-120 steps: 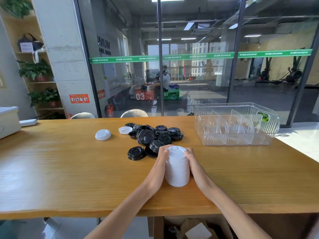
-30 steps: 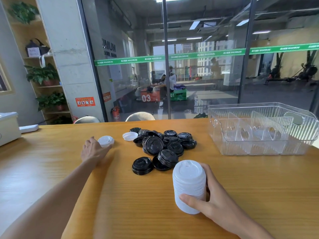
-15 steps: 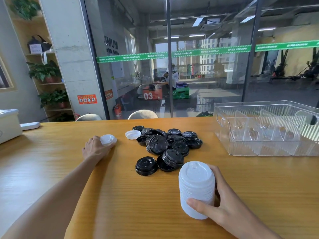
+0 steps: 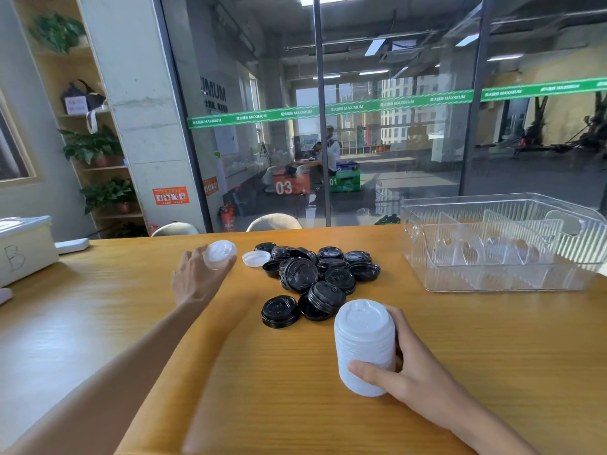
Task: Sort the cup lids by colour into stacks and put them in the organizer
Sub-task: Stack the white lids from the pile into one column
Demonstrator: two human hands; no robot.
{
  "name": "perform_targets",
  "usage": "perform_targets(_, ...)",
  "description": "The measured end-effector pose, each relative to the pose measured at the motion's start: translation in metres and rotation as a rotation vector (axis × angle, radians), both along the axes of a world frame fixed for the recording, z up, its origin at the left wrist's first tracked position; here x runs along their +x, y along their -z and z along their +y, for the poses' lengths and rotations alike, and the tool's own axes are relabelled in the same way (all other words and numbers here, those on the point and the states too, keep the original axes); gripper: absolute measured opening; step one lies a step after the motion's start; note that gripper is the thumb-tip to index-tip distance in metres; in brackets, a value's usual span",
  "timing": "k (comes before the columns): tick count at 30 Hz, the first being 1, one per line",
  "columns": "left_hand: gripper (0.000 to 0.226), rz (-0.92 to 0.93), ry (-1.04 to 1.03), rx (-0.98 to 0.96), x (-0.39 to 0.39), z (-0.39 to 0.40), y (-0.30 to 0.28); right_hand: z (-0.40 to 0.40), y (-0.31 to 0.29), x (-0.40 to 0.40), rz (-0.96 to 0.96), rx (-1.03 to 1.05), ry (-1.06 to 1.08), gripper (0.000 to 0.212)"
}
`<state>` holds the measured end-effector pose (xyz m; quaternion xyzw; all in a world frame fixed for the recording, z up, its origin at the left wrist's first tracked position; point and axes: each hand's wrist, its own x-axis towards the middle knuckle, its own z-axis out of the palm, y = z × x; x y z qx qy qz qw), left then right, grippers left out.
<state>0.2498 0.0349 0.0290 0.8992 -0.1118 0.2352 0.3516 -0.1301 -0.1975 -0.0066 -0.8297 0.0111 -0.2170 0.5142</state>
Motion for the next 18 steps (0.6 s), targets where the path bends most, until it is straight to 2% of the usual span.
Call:
perform_targets(4, 0.090, -0.039, 0.097, -0.066, -0.037, -0.014, -0.010, 0.000, -0.001, -0.001, 0.008, 0.018, 0.000, 0.083)
perform_targets(12, 0.057, -0.037, 0.425, -0.322, -0.143, -0.048, -0.026, 0.002, -0.004, -0.003, 0.026, 0.045, -0.004, 0.076)
perform_targets(14, 0.059, -0.034, 0.526, -0.372, -0.170, -0.055, -0.025, 0.002, -0.004, -0.002, 0.026, 0.052, -0.002, 0.074)
perform_targets(18, 0.069, -0.037, 0.653, -0.351, -0.216, -0.065, -0.022, 0.003, -0.003, -0.001, 0.022, 0.070, 0.000, 0.075)
